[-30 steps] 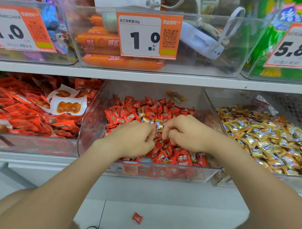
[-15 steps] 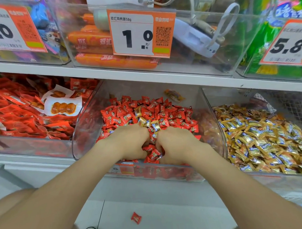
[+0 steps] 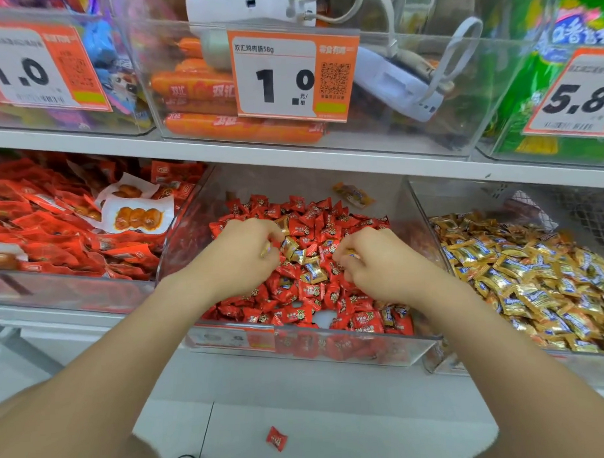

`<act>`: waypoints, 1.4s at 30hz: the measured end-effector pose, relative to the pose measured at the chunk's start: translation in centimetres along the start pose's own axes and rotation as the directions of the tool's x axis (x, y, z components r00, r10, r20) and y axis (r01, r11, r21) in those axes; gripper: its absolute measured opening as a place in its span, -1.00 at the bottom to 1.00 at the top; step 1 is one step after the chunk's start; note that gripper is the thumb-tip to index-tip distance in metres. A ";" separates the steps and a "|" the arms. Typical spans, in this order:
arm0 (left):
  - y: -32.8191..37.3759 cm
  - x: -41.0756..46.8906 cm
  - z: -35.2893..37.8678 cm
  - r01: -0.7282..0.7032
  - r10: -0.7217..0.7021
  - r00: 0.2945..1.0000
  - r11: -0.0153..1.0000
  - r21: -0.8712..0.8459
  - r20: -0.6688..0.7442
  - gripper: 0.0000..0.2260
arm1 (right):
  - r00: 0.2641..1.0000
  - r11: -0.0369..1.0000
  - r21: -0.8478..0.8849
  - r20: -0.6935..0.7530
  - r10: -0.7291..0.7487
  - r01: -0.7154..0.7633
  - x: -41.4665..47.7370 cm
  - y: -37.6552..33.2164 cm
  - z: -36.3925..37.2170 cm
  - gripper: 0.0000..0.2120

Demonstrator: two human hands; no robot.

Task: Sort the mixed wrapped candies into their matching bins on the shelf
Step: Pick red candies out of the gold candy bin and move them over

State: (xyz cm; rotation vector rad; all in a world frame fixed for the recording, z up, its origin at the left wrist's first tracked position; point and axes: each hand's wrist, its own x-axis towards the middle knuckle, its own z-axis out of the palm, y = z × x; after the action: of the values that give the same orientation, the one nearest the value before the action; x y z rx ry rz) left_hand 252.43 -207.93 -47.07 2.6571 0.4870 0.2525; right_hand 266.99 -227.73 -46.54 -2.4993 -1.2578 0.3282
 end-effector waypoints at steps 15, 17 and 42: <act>0.1 2.8 3.3 -0.163 0.123 0.975 0.962 0.219 0.184 -0.64 | 0.999 0.933 -0.357 -0.016 -0.041 0.033 2.4 -3.5 3.3 -0.58; 0.2 2.6 3.4 -0.198 0.140 0.963 0.948 0.250 0.231 -0.60 | 0.998 0.916 -0.396 0.016 -0.066 0.067 2.4 -3.4 3.2 -0.59; 1.1 -0.4 -1.6 0.240 -0.149 0.966 0.819 -0.521 0.211 -0.52 | 0.999 0.908 0.416 0.004 0.042 -0.040 0.6 -1.3 -1.7 -0.51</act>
State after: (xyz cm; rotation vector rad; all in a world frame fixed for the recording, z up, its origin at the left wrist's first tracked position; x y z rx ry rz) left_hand 251.99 -208.42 -45.16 2.0319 0.5376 0.0906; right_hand 266.98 -226.80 -44.53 -2.1583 -1.0063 0.5388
